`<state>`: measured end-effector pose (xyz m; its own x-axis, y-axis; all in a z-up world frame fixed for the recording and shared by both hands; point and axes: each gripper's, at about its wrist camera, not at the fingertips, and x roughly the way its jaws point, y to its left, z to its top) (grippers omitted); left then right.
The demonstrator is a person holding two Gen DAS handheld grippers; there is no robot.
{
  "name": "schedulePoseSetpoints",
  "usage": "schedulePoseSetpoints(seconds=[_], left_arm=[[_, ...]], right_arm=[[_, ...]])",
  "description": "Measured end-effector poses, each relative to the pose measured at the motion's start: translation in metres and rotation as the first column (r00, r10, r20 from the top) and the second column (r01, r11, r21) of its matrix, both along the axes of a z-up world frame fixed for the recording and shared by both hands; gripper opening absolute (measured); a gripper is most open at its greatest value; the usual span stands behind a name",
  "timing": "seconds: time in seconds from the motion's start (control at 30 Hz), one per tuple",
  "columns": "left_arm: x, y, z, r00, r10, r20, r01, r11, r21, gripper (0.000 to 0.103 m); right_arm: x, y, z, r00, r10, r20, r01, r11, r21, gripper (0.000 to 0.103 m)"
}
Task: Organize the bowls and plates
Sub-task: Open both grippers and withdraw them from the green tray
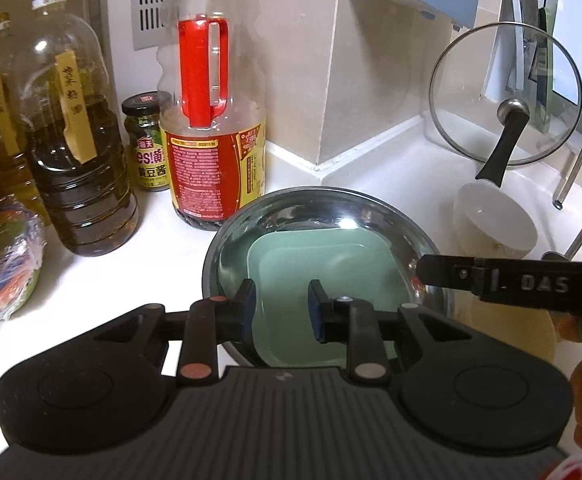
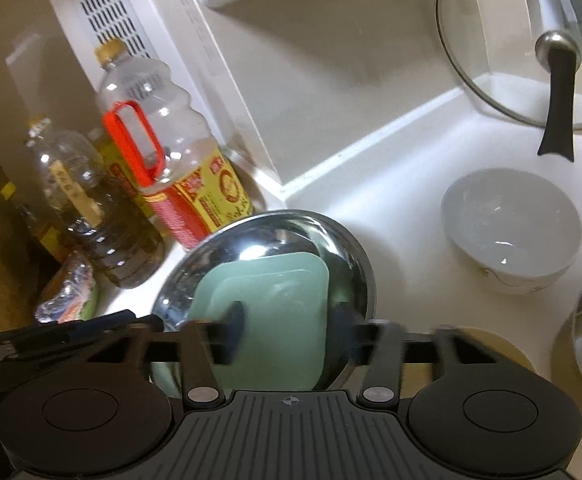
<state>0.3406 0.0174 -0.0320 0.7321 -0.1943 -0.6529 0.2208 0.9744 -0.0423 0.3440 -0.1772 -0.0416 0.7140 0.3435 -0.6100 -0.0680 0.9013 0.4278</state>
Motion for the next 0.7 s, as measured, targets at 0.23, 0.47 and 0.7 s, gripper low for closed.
schedulePoseSetpoints(seconds=[0.23, 0.47, 0.7], left_arm=[[-0.03, -0.007, 0.008, 1.0, -0.001, 0.008, 0.001, 1.0, 0.007, 0.025], [-0.062, -0.021, 0.011, 1.0, -0.01, 0.004, 0.01, 1.0, 0.013, 0.026], [-0.095, -0.041, 0.01, 1.0, -0.025, -0.015, 0.025, 1.0, 0.018, 0.026]], right_arm=[[-0.037, -0.006, 0.015, 1.0, 0.001, 0.026, -0.001, 1.0, 0.011, 0.057], [-0.074, -0.018, 0.02, 1.0, -0.015, 0.022, 0.015, 1.0, 0.013, 0.058], [-0.113, -0.036, 0.017, 0.999, -0.032, -0.007, 0.032, 0.999, 0.005, 0.058]])
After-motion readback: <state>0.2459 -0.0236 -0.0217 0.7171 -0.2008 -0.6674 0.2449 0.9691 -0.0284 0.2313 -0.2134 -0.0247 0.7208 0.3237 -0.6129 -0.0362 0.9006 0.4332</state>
